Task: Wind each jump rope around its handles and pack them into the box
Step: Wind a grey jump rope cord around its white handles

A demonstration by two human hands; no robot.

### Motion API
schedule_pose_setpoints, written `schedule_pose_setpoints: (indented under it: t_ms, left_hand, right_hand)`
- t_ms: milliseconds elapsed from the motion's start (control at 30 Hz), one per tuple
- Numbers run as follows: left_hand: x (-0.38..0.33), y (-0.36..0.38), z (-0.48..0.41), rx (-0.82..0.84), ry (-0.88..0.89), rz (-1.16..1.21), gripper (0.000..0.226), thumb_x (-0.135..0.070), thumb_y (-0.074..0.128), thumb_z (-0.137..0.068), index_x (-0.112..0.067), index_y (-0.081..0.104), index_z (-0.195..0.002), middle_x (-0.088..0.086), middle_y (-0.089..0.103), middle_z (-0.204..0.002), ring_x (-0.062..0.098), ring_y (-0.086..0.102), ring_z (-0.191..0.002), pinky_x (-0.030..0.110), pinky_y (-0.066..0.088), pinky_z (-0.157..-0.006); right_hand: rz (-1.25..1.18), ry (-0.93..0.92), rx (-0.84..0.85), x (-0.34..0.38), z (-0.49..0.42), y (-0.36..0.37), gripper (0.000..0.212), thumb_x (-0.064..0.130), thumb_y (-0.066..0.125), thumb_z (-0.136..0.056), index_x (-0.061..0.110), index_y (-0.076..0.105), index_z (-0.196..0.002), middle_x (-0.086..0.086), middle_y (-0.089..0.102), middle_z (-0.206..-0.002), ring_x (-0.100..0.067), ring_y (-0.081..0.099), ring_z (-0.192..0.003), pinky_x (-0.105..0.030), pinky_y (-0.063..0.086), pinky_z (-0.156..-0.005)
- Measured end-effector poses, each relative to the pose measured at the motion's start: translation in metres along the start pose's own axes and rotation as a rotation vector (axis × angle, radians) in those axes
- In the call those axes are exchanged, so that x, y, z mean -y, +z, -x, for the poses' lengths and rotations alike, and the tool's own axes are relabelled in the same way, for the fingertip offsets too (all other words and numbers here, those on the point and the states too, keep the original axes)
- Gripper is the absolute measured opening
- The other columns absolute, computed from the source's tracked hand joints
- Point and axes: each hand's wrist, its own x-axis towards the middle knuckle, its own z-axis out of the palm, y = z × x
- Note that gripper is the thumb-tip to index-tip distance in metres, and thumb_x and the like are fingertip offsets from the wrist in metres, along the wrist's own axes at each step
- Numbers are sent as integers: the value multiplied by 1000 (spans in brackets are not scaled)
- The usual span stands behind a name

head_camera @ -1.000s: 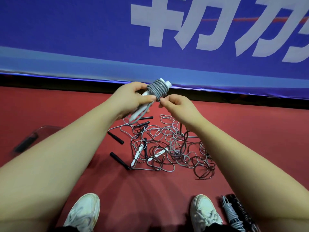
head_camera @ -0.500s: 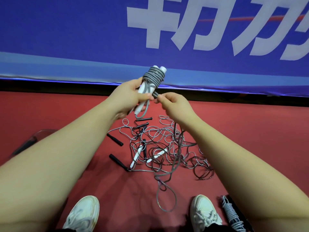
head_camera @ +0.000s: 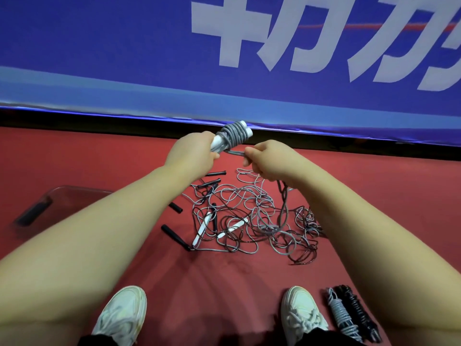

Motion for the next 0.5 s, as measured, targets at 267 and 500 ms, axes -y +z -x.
schedule_pose_setpoints:
  t_ms: [267, 500]
  left_hand:
    - [-13, 15, 8, 60, 225, -329, 23, -12, 54, -92, -14, 56, -114, 10, 63, -98, 32, 58, -88, 34, 34, -63]
    - [-22, 24, 18, 375, 434, -387, 18, -16, 54, -90, -16, 59, -107, 7, 63, -93, 32, 59, -89, 35, 42, -68]
  right_hand:
    - [233, -34, 55, 5, 9, -18, 20, 24, 56, -92, 8, 64, -82, -5, 52, -62, -17, 43, -54, -26, 34, -52]
    - [895, -364, -74, -3, 8, -18, 25, 38, 59, -88, 19, 68, -103, 1, 60, -102, -21, 56, -95, -28, 35, -66]
